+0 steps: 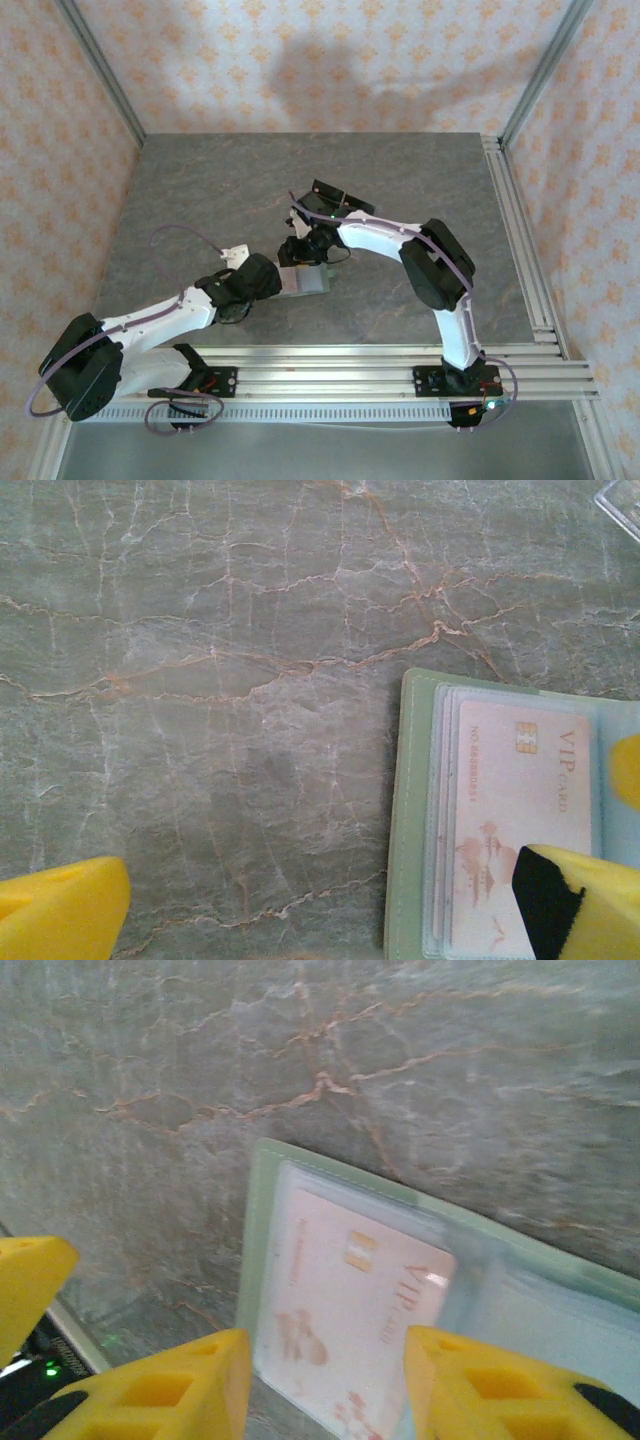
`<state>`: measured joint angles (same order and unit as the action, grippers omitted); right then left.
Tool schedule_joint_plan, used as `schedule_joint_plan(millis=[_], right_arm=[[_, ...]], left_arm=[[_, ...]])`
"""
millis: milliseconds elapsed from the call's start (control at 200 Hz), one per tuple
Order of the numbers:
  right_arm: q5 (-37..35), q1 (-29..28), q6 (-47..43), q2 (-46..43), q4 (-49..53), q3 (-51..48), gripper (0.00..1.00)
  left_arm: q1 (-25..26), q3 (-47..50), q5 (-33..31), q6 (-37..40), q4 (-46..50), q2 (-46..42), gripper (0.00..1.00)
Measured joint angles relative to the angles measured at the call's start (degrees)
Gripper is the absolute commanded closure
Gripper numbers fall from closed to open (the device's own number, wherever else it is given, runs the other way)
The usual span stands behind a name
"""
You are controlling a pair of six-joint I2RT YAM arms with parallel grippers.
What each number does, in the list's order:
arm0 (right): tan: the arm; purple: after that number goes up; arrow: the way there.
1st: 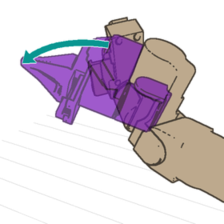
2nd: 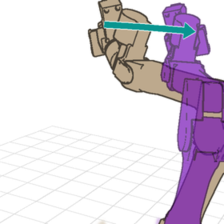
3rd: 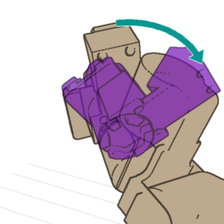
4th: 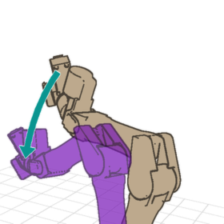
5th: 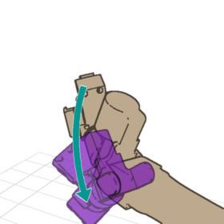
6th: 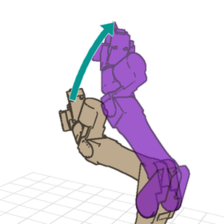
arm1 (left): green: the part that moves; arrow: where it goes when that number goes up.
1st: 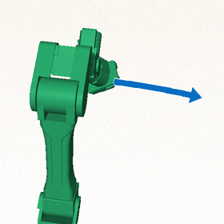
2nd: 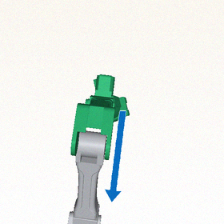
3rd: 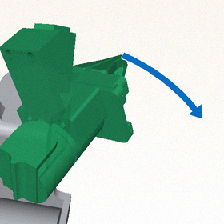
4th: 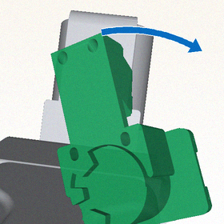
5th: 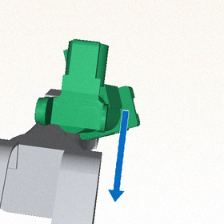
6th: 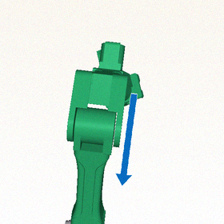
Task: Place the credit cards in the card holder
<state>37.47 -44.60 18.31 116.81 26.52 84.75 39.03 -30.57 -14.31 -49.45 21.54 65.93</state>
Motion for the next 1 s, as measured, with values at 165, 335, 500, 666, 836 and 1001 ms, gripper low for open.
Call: schedule_joint_plan(millis=[165, 335, 500, 666, 836, 1001], right_arm=[[-6.4, 1.5, -4.4, -2.1, 5.0, 1.2, 0.53], [-10.5, 1.6, -7.3, -2.2, 8.0, 1.5, 0.53], [-11.2, 1.6, -8.1, -2.0, 8.6, 1.5, 0.53], [-11.6, 1.6, -8.1, -0.6, 8.6, 1.5, 0.53], [-12.0, 1.6, -8.1, 0.9, 8.5, 1.5, 0.53], [-11.0, 1.6, -8.1, 1.7, 8.5, 1.4, 0.53]], left_arm=[[0.0, 0.0, 0.0, 0.0, -0.2, 1.8, 0.0], [0.4, -0.1, 0.0, 0.0, -0.4, 3.0, 0.0], [0.4, -0.1, 0.0, 0.0, -0.5, 3.8, 0.0], [0.4, -0.2, 0.0, 0.0, -0.6, 3.9, 0.0], [0.4, -0.2, 0.0, 0.0, -0.6, 3.9, 0.0], [0.4, -0.2, 0.0, 0.0, -0.6, 3.9, 0.0]])
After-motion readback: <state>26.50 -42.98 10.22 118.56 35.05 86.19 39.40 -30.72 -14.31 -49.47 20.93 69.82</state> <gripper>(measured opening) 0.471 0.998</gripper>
